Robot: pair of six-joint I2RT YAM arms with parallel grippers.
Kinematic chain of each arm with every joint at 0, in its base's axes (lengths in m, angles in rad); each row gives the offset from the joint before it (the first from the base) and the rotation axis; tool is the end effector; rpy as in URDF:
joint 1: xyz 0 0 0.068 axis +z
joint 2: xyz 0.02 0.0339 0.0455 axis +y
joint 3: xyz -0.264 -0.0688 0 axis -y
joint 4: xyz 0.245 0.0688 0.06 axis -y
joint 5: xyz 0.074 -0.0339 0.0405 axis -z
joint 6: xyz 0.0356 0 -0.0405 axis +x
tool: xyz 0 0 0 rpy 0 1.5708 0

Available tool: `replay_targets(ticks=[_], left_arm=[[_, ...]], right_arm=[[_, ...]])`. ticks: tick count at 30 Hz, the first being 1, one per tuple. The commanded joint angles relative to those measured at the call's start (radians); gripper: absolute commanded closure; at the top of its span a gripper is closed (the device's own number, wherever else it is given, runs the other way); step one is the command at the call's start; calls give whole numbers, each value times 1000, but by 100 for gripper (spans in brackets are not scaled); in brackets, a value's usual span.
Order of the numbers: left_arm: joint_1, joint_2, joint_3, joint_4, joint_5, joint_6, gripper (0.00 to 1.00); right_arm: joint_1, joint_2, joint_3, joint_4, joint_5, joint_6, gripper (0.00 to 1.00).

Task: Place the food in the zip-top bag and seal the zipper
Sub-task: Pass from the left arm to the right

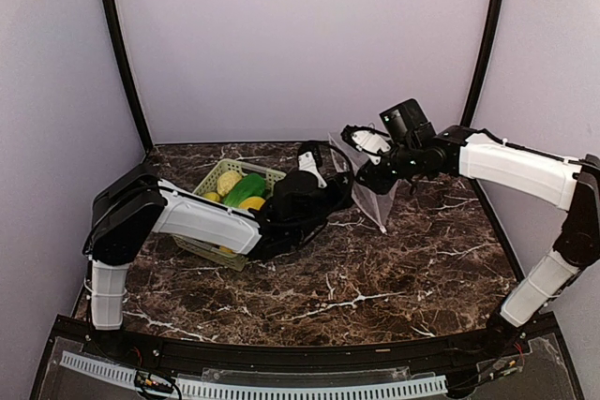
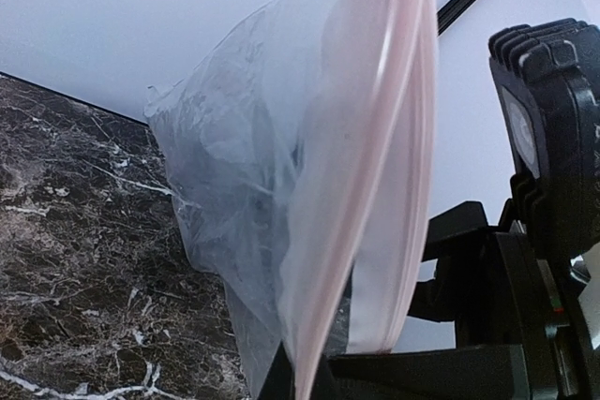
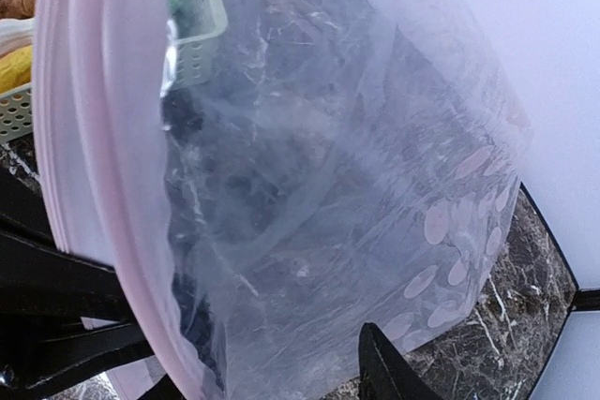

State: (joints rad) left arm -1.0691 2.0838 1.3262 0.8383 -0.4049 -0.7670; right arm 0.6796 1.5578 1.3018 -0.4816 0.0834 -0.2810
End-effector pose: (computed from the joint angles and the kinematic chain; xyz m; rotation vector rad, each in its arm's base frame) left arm 0.2408 -0.4099 0.2273 -0.1095 1.6098 -1.1601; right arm 0.2739 0.2175 0.2999 -1.0283 2.0659 0.1078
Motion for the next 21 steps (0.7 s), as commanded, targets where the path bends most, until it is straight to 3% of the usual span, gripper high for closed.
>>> replay_targets(ticks=[1, 5, 7, 10, 14, 15, 16, 18, 21], left_arm=[[-12, -30, -28, 58, -44, -8, 99], [-13, -30, -36, 17, -60, -26, 99], [-13, -31, -40, -32, -76, -45, 99], [-13, -32, -62, -70, -90, -76, 99], [-13, -27, -59, -56, -64, -38, 97], [-13, -24, -55, -19, -20, -12, 89], [-12, -21, -42, 1, 7, 42, 74], [-13, -24, -19, 59, 104, 143, 53], [-14, -59, -17, 53, 226, 235, 39]], right_arm=[[-14, -11, 7, 21, 47, 35, 61], [-40, -48, 18, 30, 52, 22, 87], [-67, -63, 41, 39, 94, 5, 95], [-141, -88, 75, 66, 133, -3, 100], [-182, -116, 67, 85, 85, -13, 100], [-180, -119, 57, 80, 54, -5, 100], [-179, -119, 48, 73, 31, 5, 100], [-180, -109, 35, 60, 6, 16, 100], [-189, -104, 20, 59, 24, 14, 100]])
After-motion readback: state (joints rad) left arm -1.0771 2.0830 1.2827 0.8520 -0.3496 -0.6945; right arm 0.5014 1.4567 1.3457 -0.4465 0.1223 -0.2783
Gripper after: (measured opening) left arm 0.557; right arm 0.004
